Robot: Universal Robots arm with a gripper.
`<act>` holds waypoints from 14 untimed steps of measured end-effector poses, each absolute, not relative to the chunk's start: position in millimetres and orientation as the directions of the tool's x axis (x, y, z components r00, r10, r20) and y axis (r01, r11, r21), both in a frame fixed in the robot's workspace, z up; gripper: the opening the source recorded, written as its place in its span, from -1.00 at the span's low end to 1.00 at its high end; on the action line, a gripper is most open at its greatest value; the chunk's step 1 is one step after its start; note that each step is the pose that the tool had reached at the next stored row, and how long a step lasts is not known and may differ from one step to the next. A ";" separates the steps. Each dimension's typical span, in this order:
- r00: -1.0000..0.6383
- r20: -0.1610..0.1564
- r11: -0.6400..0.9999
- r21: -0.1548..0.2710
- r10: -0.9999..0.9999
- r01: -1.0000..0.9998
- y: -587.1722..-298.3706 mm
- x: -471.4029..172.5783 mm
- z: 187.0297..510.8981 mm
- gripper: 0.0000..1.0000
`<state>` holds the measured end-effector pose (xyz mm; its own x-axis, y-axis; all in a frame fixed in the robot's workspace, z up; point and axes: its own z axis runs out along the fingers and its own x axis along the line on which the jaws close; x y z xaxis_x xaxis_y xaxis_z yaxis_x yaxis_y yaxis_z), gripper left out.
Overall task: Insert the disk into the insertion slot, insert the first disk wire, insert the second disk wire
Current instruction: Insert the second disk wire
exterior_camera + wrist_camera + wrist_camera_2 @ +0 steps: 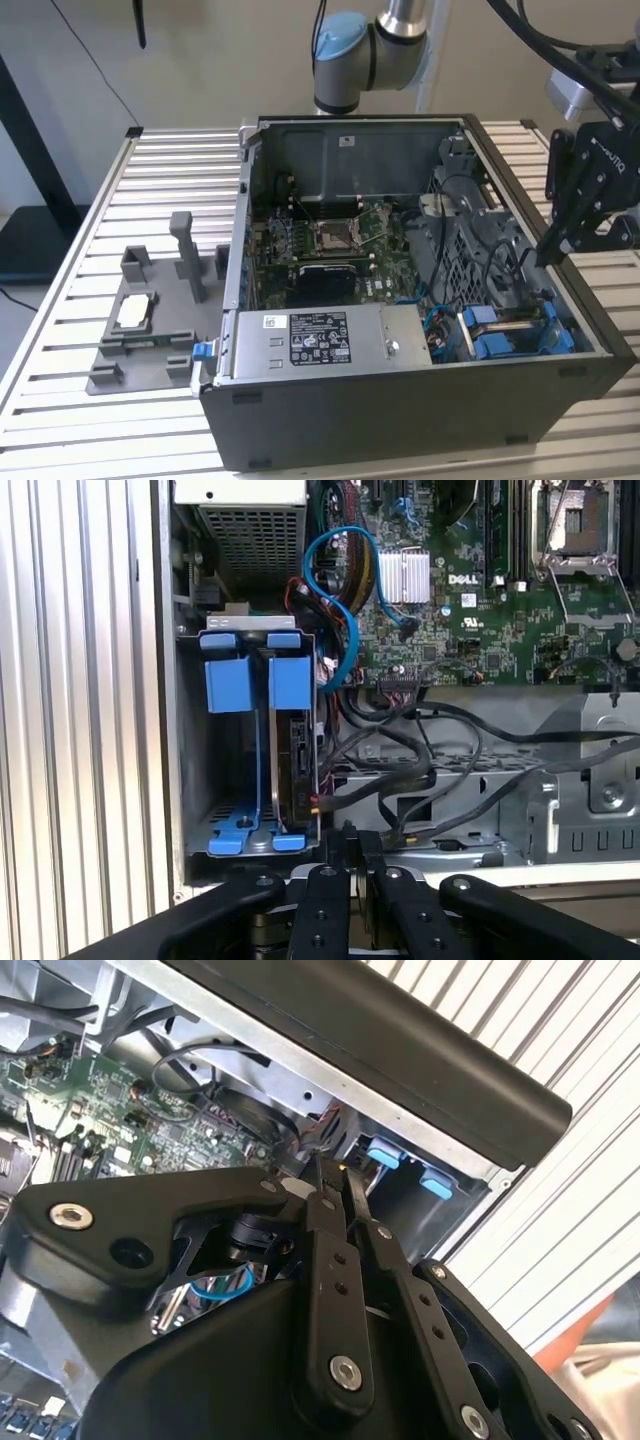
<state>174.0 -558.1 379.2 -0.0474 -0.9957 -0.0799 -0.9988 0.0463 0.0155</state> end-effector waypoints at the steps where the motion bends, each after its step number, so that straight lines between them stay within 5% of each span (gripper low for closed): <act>1: -0.047 -0.080 0.046 0.015 -0.996 -0.999 -557.2 173.5 380.1 -0.68; 14: -0.047 -0.070 0.046 0.015 -0.996 -0.999 -545.9 159.9 387.7 -0.68</act>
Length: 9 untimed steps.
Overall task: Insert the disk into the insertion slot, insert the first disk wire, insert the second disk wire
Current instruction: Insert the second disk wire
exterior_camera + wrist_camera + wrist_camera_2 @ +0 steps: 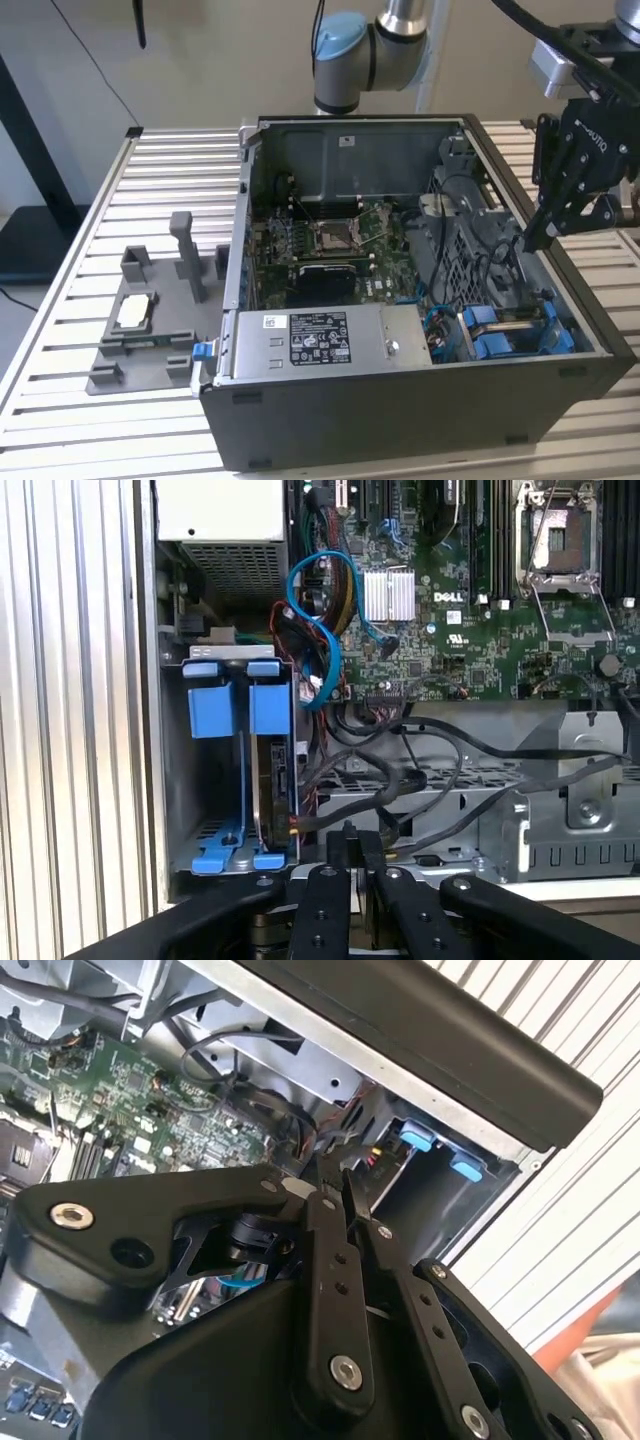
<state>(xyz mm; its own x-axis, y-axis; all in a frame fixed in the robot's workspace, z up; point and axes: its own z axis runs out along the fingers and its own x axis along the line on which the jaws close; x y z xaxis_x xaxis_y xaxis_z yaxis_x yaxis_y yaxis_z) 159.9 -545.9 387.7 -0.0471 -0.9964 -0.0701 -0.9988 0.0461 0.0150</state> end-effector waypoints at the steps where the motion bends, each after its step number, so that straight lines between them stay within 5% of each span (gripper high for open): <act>1: -0.047 -0.066 0.046 0.015 -0.997 -0.999 -545.8 158.5 388.4 -0.68; 9: -0.038 -0.055 0.038 0.014 -0.998 -0.999 -540.1 147.1 389.2 -0.68</act>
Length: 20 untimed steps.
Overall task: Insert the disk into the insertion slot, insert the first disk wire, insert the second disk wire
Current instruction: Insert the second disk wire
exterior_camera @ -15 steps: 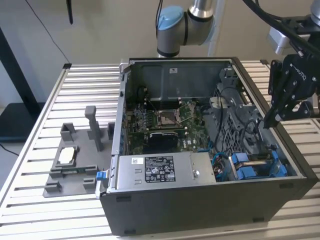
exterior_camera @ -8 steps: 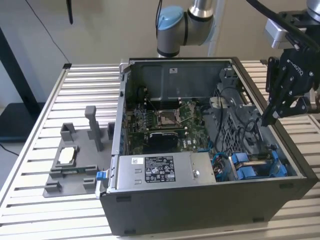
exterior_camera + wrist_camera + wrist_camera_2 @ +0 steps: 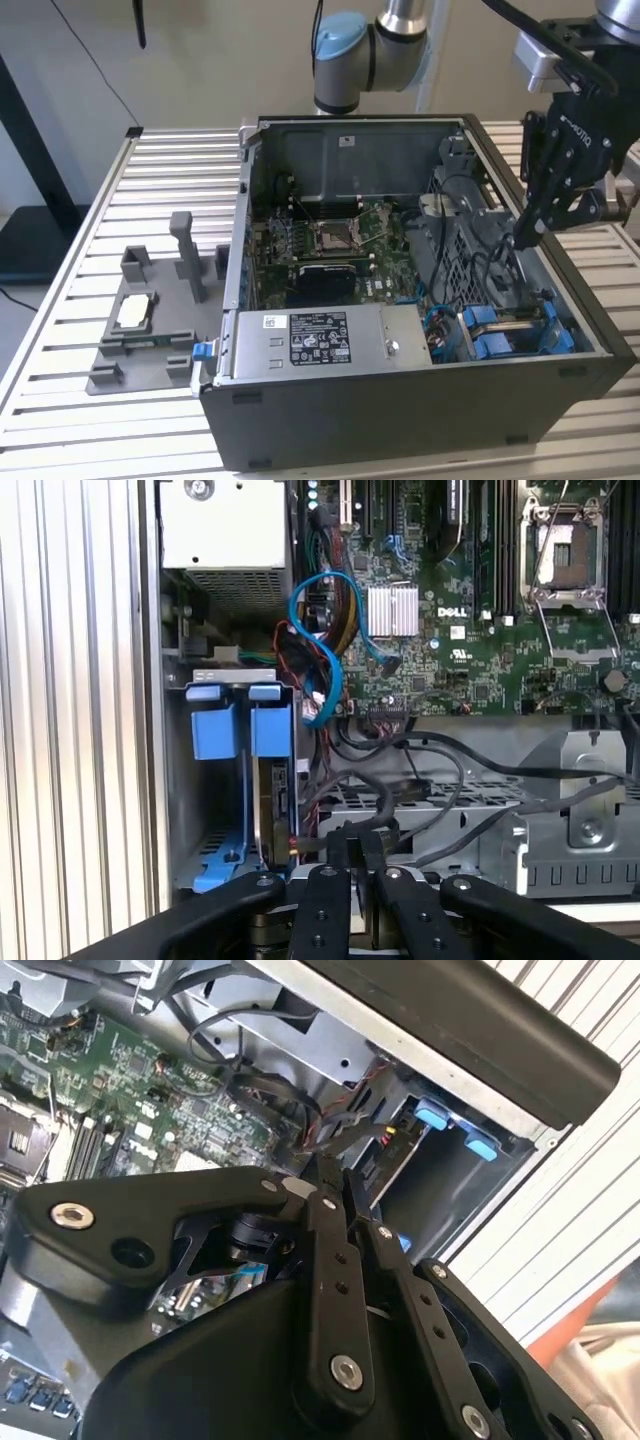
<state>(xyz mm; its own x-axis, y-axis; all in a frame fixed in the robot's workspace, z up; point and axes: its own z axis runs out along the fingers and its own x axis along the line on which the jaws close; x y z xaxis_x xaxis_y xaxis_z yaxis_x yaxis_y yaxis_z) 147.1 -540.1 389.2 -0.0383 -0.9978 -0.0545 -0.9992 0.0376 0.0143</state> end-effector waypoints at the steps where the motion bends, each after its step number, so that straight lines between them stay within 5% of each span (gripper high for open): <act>1: -0.037 -0.054 0.036 0.014 -0.998 -0.999 -539.3 145.6 389.2 -0.68; 20: -0.010 -0.055 0.009 0.008 -0.998 -1.000 -547.6 115.1 389.2 -0.68</act>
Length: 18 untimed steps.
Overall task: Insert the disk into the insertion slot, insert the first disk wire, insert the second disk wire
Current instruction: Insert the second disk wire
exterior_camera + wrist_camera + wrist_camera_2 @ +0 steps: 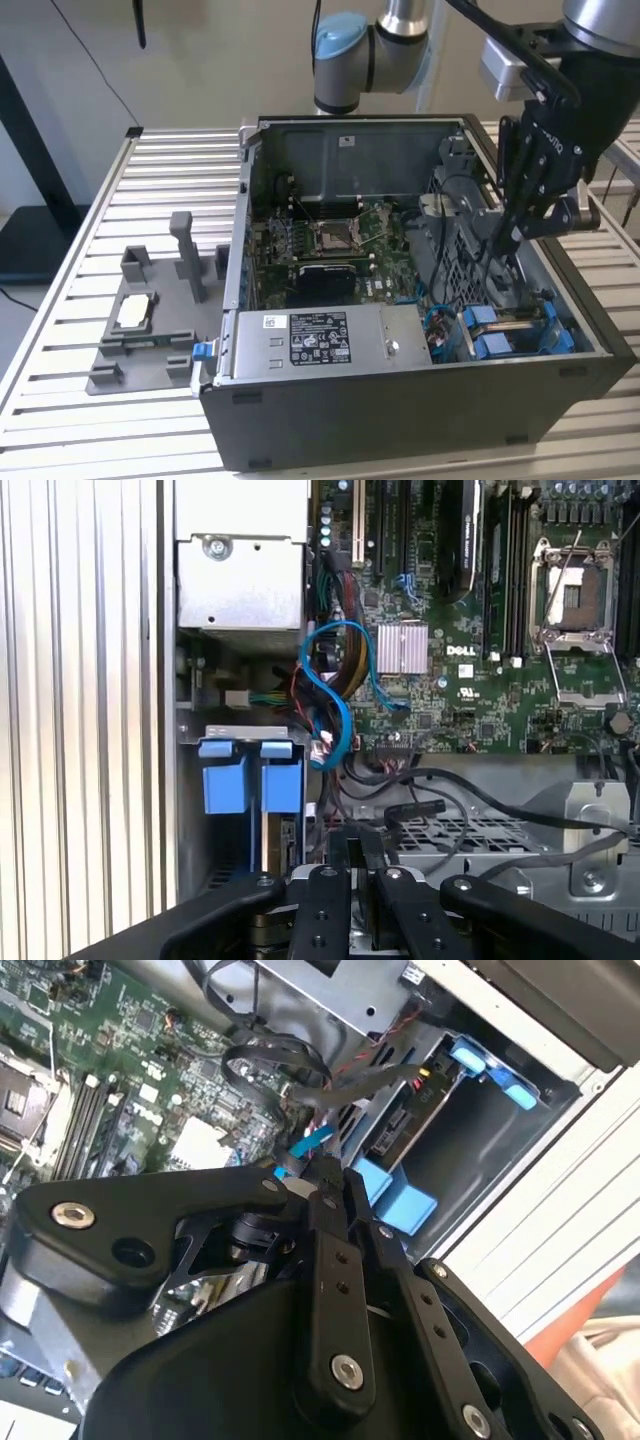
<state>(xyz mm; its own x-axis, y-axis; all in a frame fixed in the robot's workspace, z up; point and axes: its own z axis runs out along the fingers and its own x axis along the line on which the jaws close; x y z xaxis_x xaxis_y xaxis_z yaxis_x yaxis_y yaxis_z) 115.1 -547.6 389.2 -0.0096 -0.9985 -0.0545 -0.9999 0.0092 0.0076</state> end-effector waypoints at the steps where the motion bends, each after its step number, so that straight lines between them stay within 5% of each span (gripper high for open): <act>1: -0.008 -0.055 0.008 0.007 -0.998 -1.000 -549.8 114.5 389.2 -0.68; 10: -0.003 -0.054 0.003 0.005 -0.999 -1.000 -556.2 113.5 388.9 -0.68; 18: -0.001 -0.045 0.003 -0.051 -0.999 -0.999 -556.2 112.2 383.8 -0.68</act>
<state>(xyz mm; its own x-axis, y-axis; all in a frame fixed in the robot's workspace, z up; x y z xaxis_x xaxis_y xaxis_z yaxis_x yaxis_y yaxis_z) 112.2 -556.2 383.8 -0.0007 -0.9990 -0.0454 -0.9987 0.0031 -0.0513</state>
